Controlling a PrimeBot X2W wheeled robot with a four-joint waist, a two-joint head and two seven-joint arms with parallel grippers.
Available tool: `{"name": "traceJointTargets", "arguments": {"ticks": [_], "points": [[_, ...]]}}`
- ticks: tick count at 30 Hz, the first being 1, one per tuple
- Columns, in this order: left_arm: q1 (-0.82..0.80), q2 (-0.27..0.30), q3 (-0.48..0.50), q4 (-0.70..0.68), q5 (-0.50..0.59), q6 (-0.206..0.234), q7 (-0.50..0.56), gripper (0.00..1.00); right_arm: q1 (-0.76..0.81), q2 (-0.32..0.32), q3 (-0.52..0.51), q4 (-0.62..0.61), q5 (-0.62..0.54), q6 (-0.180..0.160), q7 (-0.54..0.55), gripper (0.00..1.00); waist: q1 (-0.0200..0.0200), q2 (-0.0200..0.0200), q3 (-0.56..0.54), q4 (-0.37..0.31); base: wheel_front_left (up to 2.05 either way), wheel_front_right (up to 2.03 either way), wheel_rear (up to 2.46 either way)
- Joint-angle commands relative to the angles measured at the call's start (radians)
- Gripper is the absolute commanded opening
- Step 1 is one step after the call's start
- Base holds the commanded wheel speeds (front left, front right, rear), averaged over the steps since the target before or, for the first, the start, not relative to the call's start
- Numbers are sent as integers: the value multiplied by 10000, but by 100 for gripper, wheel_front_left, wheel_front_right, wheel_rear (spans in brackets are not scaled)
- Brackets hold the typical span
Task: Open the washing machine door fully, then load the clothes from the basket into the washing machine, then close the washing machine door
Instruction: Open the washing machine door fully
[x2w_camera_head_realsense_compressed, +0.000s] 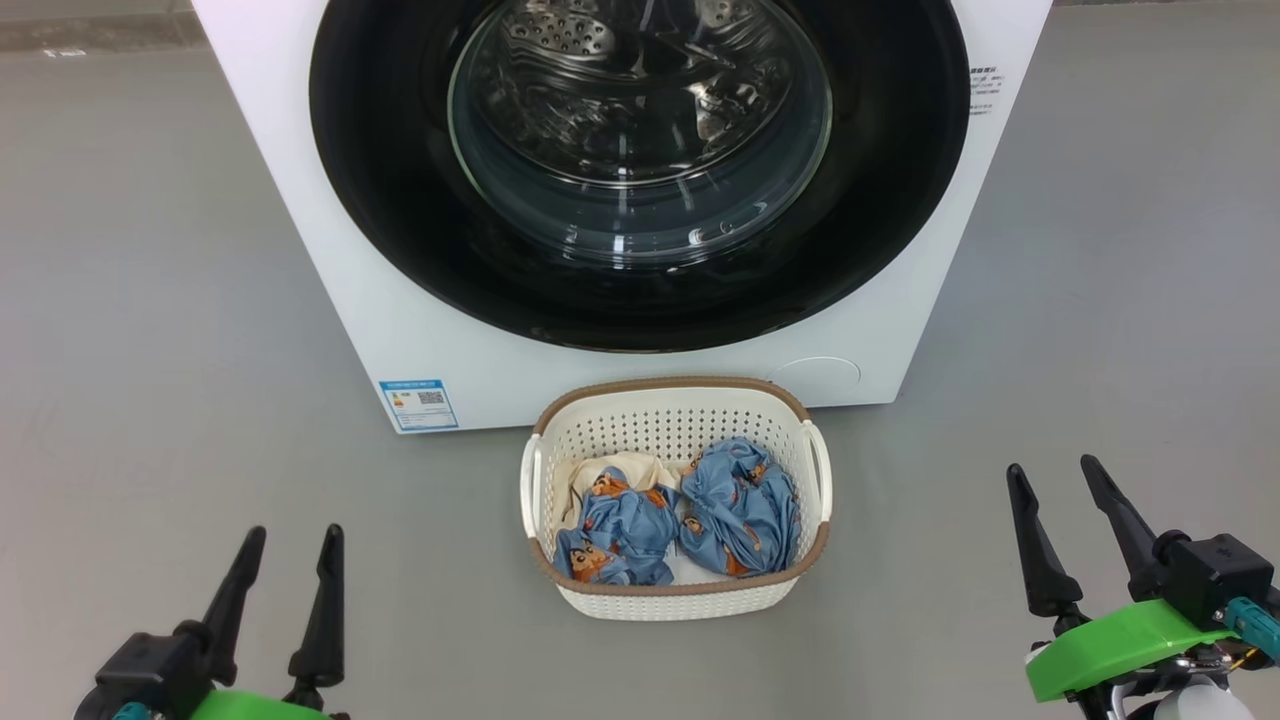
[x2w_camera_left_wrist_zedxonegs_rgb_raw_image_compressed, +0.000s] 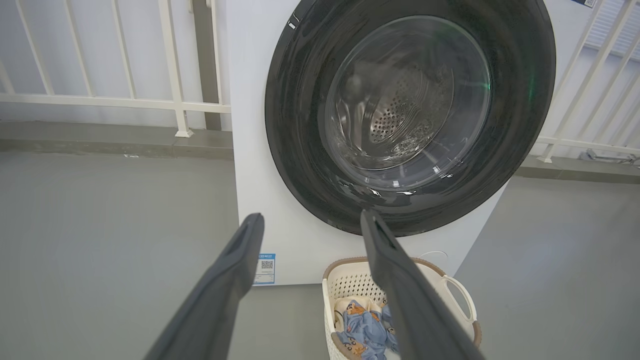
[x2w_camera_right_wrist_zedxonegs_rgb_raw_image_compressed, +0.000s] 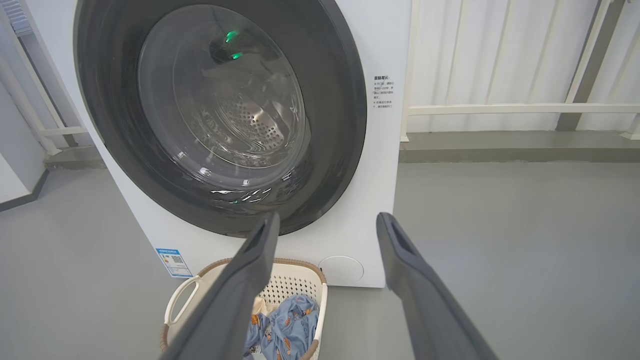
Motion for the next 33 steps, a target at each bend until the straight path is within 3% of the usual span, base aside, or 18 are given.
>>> {"name": "traceJointTargets", "arguments": {"ticks": [1,23,33], "points": [[-465,190,302,-158,-31,-29,-122,100,-258,-81,187,-256,40,-11,-120,100,0,-1,18,2,51,51,-103],[-649,160,348,-372,-304,-29,-122,100,-354,35,-33,-449,87,-11,-120,100,0,-1,294,23,105,105,-211],[-708,154,181,-500,-283,-29,-122,100,-421,46,-75,-469,105,-11,-120,100,0,-1,372,6,45,45,-90]]}}
